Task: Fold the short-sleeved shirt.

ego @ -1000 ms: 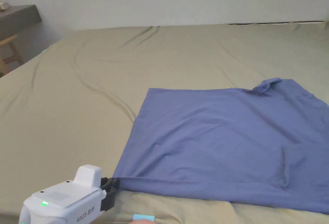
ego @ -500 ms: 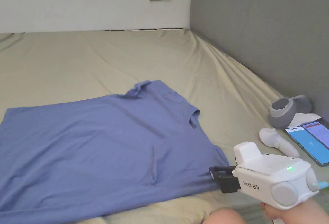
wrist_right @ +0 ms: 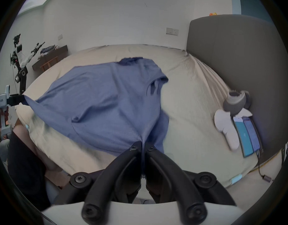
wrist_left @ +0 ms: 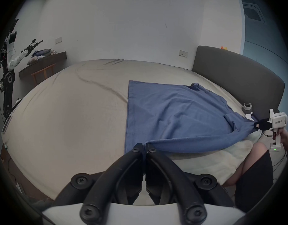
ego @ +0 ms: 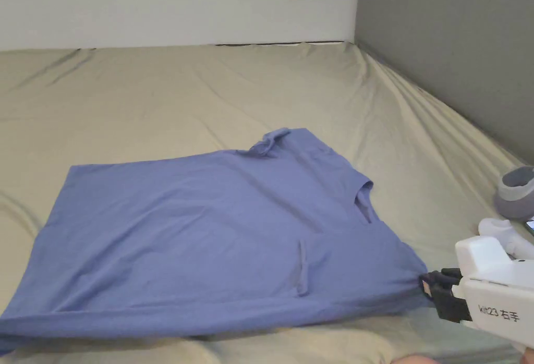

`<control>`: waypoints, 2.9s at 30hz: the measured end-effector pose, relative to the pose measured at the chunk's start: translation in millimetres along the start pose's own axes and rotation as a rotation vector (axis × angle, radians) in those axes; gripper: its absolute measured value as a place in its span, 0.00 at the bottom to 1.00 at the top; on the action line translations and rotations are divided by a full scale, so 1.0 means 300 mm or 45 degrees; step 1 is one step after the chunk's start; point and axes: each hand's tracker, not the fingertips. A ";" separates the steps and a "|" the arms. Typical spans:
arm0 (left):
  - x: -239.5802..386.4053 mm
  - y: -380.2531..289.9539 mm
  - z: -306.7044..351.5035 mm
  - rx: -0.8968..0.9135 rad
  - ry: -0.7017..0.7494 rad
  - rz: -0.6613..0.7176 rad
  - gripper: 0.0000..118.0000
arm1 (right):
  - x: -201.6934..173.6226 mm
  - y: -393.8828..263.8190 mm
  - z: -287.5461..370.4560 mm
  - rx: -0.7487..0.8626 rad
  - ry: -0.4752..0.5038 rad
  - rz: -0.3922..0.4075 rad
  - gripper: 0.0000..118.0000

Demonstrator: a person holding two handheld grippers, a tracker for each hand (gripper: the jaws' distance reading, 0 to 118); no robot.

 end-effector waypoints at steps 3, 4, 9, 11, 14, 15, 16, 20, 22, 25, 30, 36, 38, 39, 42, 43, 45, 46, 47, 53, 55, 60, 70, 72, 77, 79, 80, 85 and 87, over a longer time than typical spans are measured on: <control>-0.013 0.113 -0.042 -0.007 0.014 -0.020 0.00 | 0.019 0.157 -0.018 0.029 0.000 0.025 0.03; -0.015 0.158 -0.066 -0.025 0.020 -0.027 0.00 | 0.028 0.214 -0.038 0.023 -0.002 0.038 0.03; -0.046 0.345 -0.256 -0.127 0.034 -0.032 0.00 | 0.080 0.462 -0.197 -0.040 -0.025 0.071 0.03; -0.069 0.386 -0.373 -0.203 0.052 -0.033 0.00 | 0.090 0.521 -0.294 -0.094 -0.044 0.105 0.03; -0.087 0.402 -0.530 -0.303 0.079 -0.066 0.00 | 0.085 0.549 -0.444 -0.199 -0.061 0.189 0.03; -0.098 0.396 -0.576 -0.351 0.079 -0.038 0.00 | 0.087 0.542 -0.491 -0.227 -0.072 0.190 0.03; -0.105 0.392 -0.621 -0.396 0.089 -0.021 0.00 | 0.086 0.538 -0.540 -0.266 -0.086 0.189 0.03; -0.132 0.362 -0.733 -0.434 0.111 0.010 0.01 | 0.101 0.497 -0.650 -0.293 -0.123 0.143 0.03; -0.149 0.355 -0.742 -0.433 0.120 0.041 0.19 | 0.119 0.479 -0.650 -0.232 -0.148 0.040 0.25; -0.174 0.344 -0.690 -0.350 0.328 -0.004 0.61 | 0.158 0.459 -0.599 -0.090 -0.341 -0.007 0.81; -0.148 0.303 -0.374 0.005 0.259 -0.025 0.36 | 0.227 0.385 -0.339 0.179 -0.237 -0.038 0.17; -0.007 0.109 -0.094 0.121 0.160 -0.149 0.00 | 0.075 0.189 -0.055 0.323 -0.188 -0.052 0.00; 0.015 0.070 -0.079 0.038 0.128 -0.126 0.00 | 0.031 0.134 0.004 0.328 -0.173 -0.044 0.00; 0.020 0.054 -0.076 0.031 0.139 -0.100 0.00 | 0.020 0.117 0.012 0.335 -0.160 -0.042 0.00; -0.006 0.012 -0.127 -0.045 0.096 -0.052 0.00 | -0.033 0.080 0.033 0.306 -0.116 -0.036 0.00; -0.008 0.009 -0.156 -0.053 0.095 -0.031 0.00 | -0.032 0.073 0.020 0.285 -0.105 -0.023 0.00; -0.015 0.021 -0.223 -0.079 0.076 0.004 0.00 | -0.062 0.073 0.004 0.268 -0.103 -0.004 0.00; -0.013 0.034 -0.263 -0.077 0.096 0.014 0.00 | -0.074 0.079 -0.004 0.260 -0.096 0.000 0.00; -0.021 0.049 -0.306 -0.070 0.141 0.046 0.00 | -0.063 0.076 -0.010 0.253 -0.083 -0.012 0.00; -0.081 0.082 -0.561 -0.197 0.247 0.126 0.74 | -0.094 0.096 -0.014 0.279 -0.051 -0.013 0.00; -0.078 0.058 -0.599 -0.277 0.309 0.143 0.41 | -0.090 0.085 -0.009 0.278 -0.044 -0.009 0.00; -0.009 0.049 -0.561 -0.275 0.144 0.063 0.04 | -0.053 0.066 -0.027 0.237 -0.061 -0.016 0.00; -0.006 0.187 -0.388 -0.162 0.139 0.043 0.04 | 0.073 0.134 -0.159 0.112 -0.051 -0.129 0.56; 0.005 0.192 -0.383 -0.169 0.134 0.045 0.04 | 0.122 0.147 -0.255 0.058 -0.052 -0.155 0.91; 0.048 0.179 -0.385 -0.193 0.141 0.051 0.04 | 0.161 0.160 -0.442 -0.077 -0.026 -0.237 0.67; 0.042 0.167 -0.399 -0.213 0.152 0.053 0.04 | 0.153 0.133 -0.501 -0.205 -0.028 -0.219 0.45; 0.044 0.163 -0.396 -0.224 0.148 0.054 0.04 | 0.146 0.120 -0.495 -0.183 -0.078 -0.208 0.35; 0.023 0.169 -0.359 -0.172 0.121 0.077 0.04 | 0.130 0.136 -0.408 -0.060 0.010 -0.225 0.04; 0.009 0.179 -0.334 -0.159 0.106 0.097 0.04 | 0.116 0.151 -0.363 -0.024 -0.004 -0.213 0.04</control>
